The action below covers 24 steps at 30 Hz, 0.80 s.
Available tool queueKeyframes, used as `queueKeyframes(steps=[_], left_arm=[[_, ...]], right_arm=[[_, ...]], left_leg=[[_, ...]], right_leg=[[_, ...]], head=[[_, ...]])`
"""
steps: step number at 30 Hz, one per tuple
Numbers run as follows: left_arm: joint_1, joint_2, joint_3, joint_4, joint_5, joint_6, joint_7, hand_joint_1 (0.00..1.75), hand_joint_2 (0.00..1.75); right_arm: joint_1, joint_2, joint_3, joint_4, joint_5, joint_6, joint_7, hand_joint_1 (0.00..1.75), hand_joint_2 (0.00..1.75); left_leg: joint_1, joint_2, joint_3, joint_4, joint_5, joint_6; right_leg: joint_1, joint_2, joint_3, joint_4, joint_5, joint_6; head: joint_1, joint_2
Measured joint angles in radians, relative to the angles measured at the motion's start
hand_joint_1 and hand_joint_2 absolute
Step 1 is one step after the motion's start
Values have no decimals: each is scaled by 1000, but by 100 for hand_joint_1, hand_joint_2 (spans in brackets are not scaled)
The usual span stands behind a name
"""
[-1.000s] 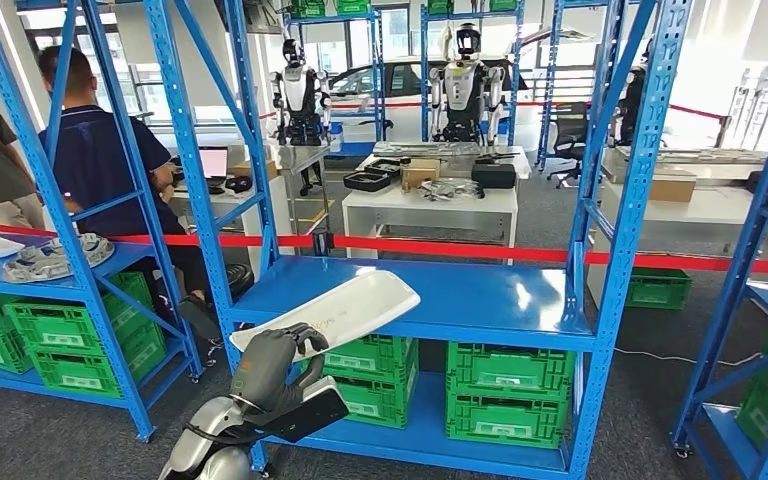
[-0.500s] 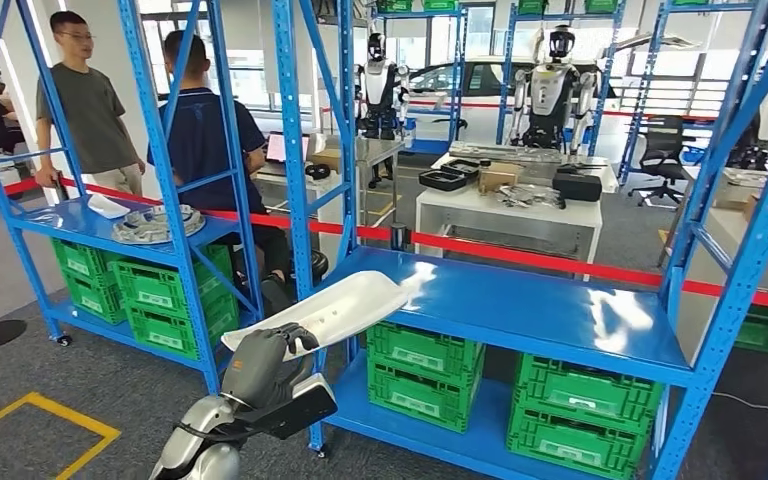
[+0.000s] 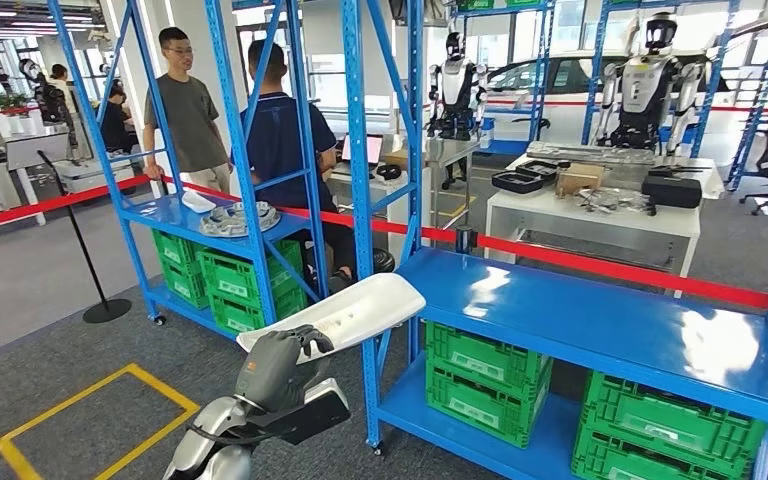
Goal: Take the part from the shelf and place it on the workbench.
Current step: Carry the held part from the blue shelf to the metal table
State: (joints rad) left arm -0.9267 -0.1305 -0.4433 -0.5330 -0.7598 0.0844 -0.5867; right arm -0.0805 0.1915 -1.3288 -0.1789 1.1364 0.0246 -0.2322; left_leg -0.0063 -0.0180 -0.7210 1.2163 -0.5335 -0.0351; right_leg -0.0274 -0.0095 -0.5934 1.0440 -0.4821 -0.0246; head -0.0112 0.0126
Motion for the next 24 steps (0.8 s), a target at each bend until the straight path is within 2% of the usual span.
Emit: queueKeyframes(steps=[1, 2, 3, 4, 6, 7, 8, 9, 10, 11, 12, 13, 14, 15, 16, 17, 18, 19, 20, 21, 22, 23, 24], left_arm=[[1, -6, 0, 0, 1, 0, 1, 159, 175], [2, -10, 0, 0, 3, 1, 4, 159, 175], [4, -14, 0, -1, 4, 0, 11, 159, 175], [4, -17, 1, -3, 4, -1, 21, 159, 175], [3, -20, 3, -12, 5, -4, 42, 159, 175], [2, -21, 4, -17, 5, -6, 48, 159, 175], [2, -22, 5, -20, 6, -6, 51, 159, 175], [2, -23, 6, -22, 6, -7, 53, 159, 175], [3, -22, 7, -23, 6, -8, 54, 159, 175], [5, -21, 9, -25, 6, -8, 55, 159, 175], [5, -20, 11, -26, 6, -8, 56, 159, 175], [5, -21, 14, -28, 6, -8, 56, 159, 175], [5, -24, 17, -28, 6, -8, 57, 159, 175], [6, -27, 19, -28, 6, -8, 57, 159, 175], [9, -30, 21, -28, 5, -6, 58, 159, 175], [14, -31, 23, -27, 4, -1, 60, 159, 175], [21, -29, 26, -26, 3, 7, 61, 159, 175], [27, -26, 31, -25, 2, 18, 62, 159, 175], [34, -20, 37, -24, 0, 32, 60, 159, 175], [39, -12, 44, -24, -5, 49, 57, 159, 175], [43, -3, 50, -24, -11, 69, 55, 159, 175], [48, 8, 56, -24, -17, 89, 53, 159, 175], [53, 22, 61, -24, -22, 107, 53, 159, 175]], right_arm=[[1, 0, 0, 0, -2, -2, 1, 0, 0], [2, 0, 0, 0, -3, -5, 2, 0, 0], [2, 0, -1, 0, -5, -8, 4, 0, 0], [2, 1, -1, 0, -5, -9, 6, 0, 0], [2, 2, -1, 0, 0, -13, 11, 0, 0], [3, 3, -1, 0, 3, -15, 15, 0, 0], [3, 3, -1, 0, 5, -18, 17, 0, 0], [3, 3, -1, 0, 6, -20, 19, 0, 0], [3, 4, -1, 0, 6, -21, 20, 0, 0], [2, 4, -1, 0, 7, -21, 21, 0, 0], [2, 4, 0, 0, 7, -21, 20, 0, 0], [2, 5, 0, 0, 7, -21, 20, 0, 0], [3, 5, 0, 0, 7, -22, 20, 0, 0], [5, 5, 0, 0, 7, -22, 19, 0, 0], [7, 4, 0, 0, 7, -23, 16, 0, 0], [8, 3, 0, 0, 9, -23, 9, 0, 0], [9, 2, 0, 0, 11, -23, -1, 0, 0], [9, 2, 1, 0, 15, -22, -13, 0, 0], [9, 2, 2, 0, 19, -22, -26, 0, 0], [9, 2, 5, 0, 24, -21, -36, 0, 0], [9, 2, 7, 0, 28, -19, -44, 0, 0], [9, 1, 9, 0, 32, -18, -48, 0, 0], [9, 1, 12, 0, 36, -16, -49, 0, 0]], left_leg=[[4, 7, -29, 58, -21, -4], [8, 11, -44, 90, -26, -7], [11, 14, -41, 85, -12, -9], [13, 21, -15, 39, 17, -8], [5, 69, 61, -100, 73, 2], [0, 91, 88, -153, 86, 10], [-7, 104, 100, -179, 89, 18], [-12, 102, 101, -185, 86, 24], [-13, 85, 101, -189, 90, 30], [-11, 71, 103, -194, 93, 36], [-8, 57, 107, -200, 97, 42], [-4, 44, 110, -206, 102, 48], [0, 31, 112, -209, 104, 53], [0, 16, 111, -210, 105, 56], [0, 1, 110, -209, 105, 58], [-1, -16, 110, -207, 105, 58], [0, -32, 110, -205, 104, 58], [1, -47, 110, -202, 103, 56], [3, -61, 109, -197, 101, 52], [4, -74, 106, -190, 98, 46], [4, -86, 101, -184, 96, 39], [4, -97, 96, -179, 94, 32], [4, -107, 91, -178, 96, 24]], right_leg=[[0, -14, 0, 0, -1, -1], [0, -28, 1, 0, -3, -1], [0, -40, 3, 1, -4, 0], [0, -52, 6, 1, -6, 2], [2, -74, 13, 1, -12, 9], [4, -85, 16, 1, -14, 14], [6, -96, 19, 0, -16, 19], [7, -108, 22, -2, -17, 25], [7, -121, 27, -5, -18, 31], [5, -120, 30, -5, -22, 38], [3, -101, 29, 5, -32, 42], [1, -71, 17, 34, -51, 46], [0, -35, -8, 87, -79, 48], [1, -9, -41, 154, -109, 48], [2, 3, -76, 220, -132, 48], [3, 8, -101, 263, -139, 48], [3, 9, -111, 270, -127, 48], [2, 12, -101, 236, -97, 47], [0, 21, -74, 171, -58, 48], [-4, 43, -45, 105, -31, 50], [-6, 60, -21, 53, -13, 50], [-7, 72, -8, 24, -8, 48], [-6, 75, -5, 19, -13, 43]], head=[[0, 0], [-1, 0], [-1, 0], [-1, 0], [-2, 0], [-1, 0], [-1, 0], [-1, 0], [0, 0], [0, 0], [1, 0], [2, 0], [3, 0], [4, 0], [5, 0], [6, 0], [6, 0], [7, 0], [7, 0], [8, 0], [8, 0], [7, 0], [7, 0]])
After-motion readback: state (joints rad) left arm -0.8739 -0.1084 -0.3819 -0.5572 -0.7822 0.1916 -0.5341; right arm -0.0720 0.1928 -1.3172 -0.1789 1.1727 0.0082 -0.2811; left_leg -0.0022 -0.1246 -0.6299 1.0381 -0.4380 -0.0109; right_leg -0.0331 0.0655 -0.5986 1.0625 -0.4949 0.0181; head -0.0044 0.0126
